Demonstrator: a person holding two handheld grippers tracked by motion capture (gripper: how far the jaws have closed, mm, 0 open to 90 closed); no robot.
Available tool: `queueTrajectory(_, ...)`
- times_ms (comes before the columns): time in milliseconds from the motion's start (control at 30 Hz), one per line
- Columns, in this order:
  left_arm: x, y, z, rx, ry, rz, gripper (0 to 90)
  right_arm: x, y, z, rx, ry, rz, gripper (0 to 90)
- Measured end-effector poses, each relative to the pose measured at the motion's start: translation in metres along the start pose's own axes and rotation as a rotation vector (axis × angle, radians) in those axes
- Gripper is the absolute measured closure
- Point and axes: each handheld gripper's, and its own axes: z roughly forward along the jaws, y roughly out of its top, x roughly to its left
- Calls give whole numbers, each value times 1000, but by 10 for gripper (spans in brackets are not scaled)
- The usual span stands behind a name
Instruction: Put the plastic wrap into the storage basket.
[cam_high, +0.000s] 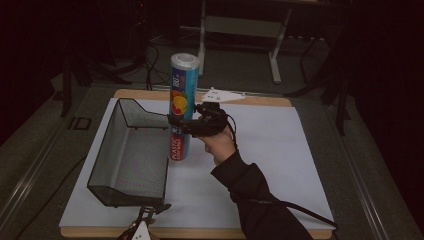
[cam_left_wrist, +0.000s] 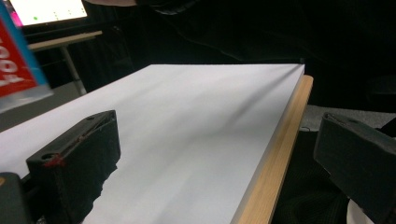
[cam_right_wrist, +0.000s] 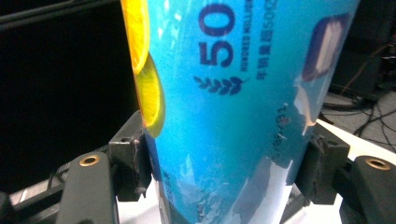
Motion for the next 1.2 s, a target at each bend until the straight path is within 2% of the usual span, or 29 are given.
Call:
queueTrajectory(133, 0, 0, -1, -4, 4, 0, 7, 8, 4, 13, -20, -26, 52, 316)
queueTrajectory(233, 0, 0, -1, 1, 7, 4, 7, 10, 3, 23, -50, -31, 117, 316)
queueTrajectory(333, 1, 0, -1, 3, 15, 2, 7, 9, -2, 34, -89, -21, 232, 317)
queueTrajectory(400, 1, 0, -2, -2, 17, 1, 7, 8, -7, 41, -94, -21, 281, 317)
queueTrajectory(533, 1, 0, -3, -8, 19, -1, 7, 8, -20, 53, -46, -17, 362, 317)
queueTrajectory(633, 1, 0, -2, -7, 15, 2, 7, 11, -31, 63, 19, -18, 375, 317)
queueTrajectory(767, 1, 0, -2, -5, 12, 5, 7, 15, -49, 72, 113, -52, 394, 316)
queueTrajectory(833, 1, 0, -2, -5, 12, 4, 7, 15, -57, 76, 150, -44, 414, 316)
queueTrajectory(900, 1, 0, -2, -5, 10, 2, 7, 13, -63, 79, 168, -31, 460, 316)
queueTrajectory(967, 1, 0, -2, -5, 9, 4, 7, 13, -69, 80, 174, -12, 484, 316)
queueTrajectory(1133, 1, 0, -3, -6, 8, 2, 7, 14, -77, 86, 226, -1, 508, 316)
queueTrajectory(1200, 1, 0, -3, -5, 8, 2, 7, 16, -80, 88, 256, -1, 501, 316)
